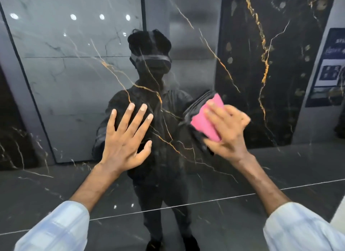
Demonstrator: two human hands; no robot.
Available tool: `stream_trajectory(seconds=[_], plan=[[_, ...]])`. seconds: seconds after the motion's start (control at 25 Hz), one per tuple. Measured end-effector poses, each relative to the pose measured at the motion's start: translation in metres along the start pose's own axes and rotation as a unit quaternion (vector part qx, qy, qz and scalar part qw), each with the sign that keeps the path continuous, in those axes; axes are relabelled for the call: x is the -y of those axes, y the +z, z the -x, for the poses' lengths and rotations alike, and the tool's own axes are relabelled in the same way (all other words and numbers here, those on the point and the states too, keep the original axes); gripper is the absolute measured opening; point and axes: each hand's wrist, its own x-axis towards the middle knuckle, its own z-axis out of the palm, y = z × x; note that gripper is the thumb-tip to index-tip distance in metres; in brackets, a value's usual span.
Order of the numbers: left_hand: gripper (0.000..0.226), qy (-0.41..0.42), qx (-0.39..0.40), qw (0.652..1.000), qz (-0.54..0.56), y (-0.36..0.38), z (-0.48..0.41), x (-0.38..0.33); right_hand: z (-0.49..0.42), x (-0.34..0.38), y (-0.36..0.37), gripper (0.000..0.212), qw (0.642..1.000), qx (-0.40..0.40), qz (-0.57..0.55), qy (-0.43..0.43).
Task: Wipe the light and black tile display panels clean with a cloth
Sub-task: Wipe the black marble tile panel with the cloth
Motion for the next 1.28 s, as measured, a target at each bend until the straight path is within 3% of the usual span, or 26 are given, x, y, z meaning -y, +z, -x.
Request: stream_trajectory(seconds=[0.08, 0.12, 0.24, 0.32, 0.36, 0.48, 0.52, 0.56, 0.64, 0.72, 0.92, 1.0, 1.16, 1.2, 1.28], plan=[[0.071, -0.004, -0.003, 1.0, 0.003, 0.0, 0.001, 0.0, 0.005, 0.008, 0.0, 0.078, 0.987, -0.044, -0.019, 0.15], [0.071, -0.006, -0.003, 1.0, 0.006, 0.0, 0.001, 0.0, 0.016, 0.021, 0.004, 0.079, 0.986, -0.048, -0.027, 0.157], [0.072, -0.007, -0.002, 1.0, 0.018, -0.001, 0.001, 0.0, 0.058, 0.062, 0.018, 0.069, 0.996, 0.047, -0.047, -0.062], [0.071, -0.006, -0.003, 1.0, 0.022, 0.0, 0.001, -0.001, 0.062, 0.058, 0.014, 0.061, 0.989, 0.081, -0.034, -0.116], [0.07, -0.007, -0.004, 1.0, 0.021, 0.0, 0.002, 0.0, 0.056, 0.051, 0.012, 0.063, 0.994, 0.07, -0.031, -0.076], [0.07, -0.012, -0.008, 1.0, 0.016, 0.001, 0.003, -0.001, 0.049, 0.047, 0.008, 0.071, 0.987, 0.003, -0.054, 0.153], [0.07, -0.013, -0.01, 1.0, 0.013, 0.002, 0.003, -0.001, 0.053, 0.054, 0.009, 0.071, 0.986, 0.001, -0.064, 0.154], [0.07, -0.014, -0.01, 1.0, 0.011, 0.002, 0.002, -0.001, 0.062, 0.062, 0.013, 0.069, 0.992, 0.022, -0.067, 0.1], [0.07, -0.015, -0.008, 1.0, 0.008, 0.002, 0.003, -0.001, 0.083, 0.071, 0.019, 0.064, 0.989, 0.091, -0.073, -0.09], [0.069, -0.01, -0.01, 1.0, 0.005, 0.003, 0.003, -0.001, 0.085, 0.059, 0.018, 0.06, 0.979, 0.115, -0.056, -0.161], [0.068, -0.017, -0.008, 1.0, -0.015, 0.006, 0.006, -0.001, 0.07, 0.036, 0.013, 0.057, 0.993, -0.001, -0.086, 0.076], [0.068, -0.014, -0.011, 1.0, -0.016, 0.005, 0.004, -0.003, 0.081, 0.047, 0.02, 0.062, 0.993, 0.015, -0.094, 0.066], [0.067, -0.016, 0.002, 1.0, -0.014, 0.003, 0.004, -0.002, 0.098, 0.052, 0.024, 0.055, 0.981, 0.089, -0.085, -0.151], [0.068, -0.014, 0.003, 1.0, -0.014, 0.003, 0.004, -0.002, 0.092, 0.042, 0.021, 0.051, 0.98, 0.09, -0.084, -0.159], [0.069, -0.008, 0.002, 1.0, -0.005, 0.002, 0.002, -0.001, 0.085, 0.032, 0.016, 0.049, 0.994, 0.055, -0.078, -0.048]])
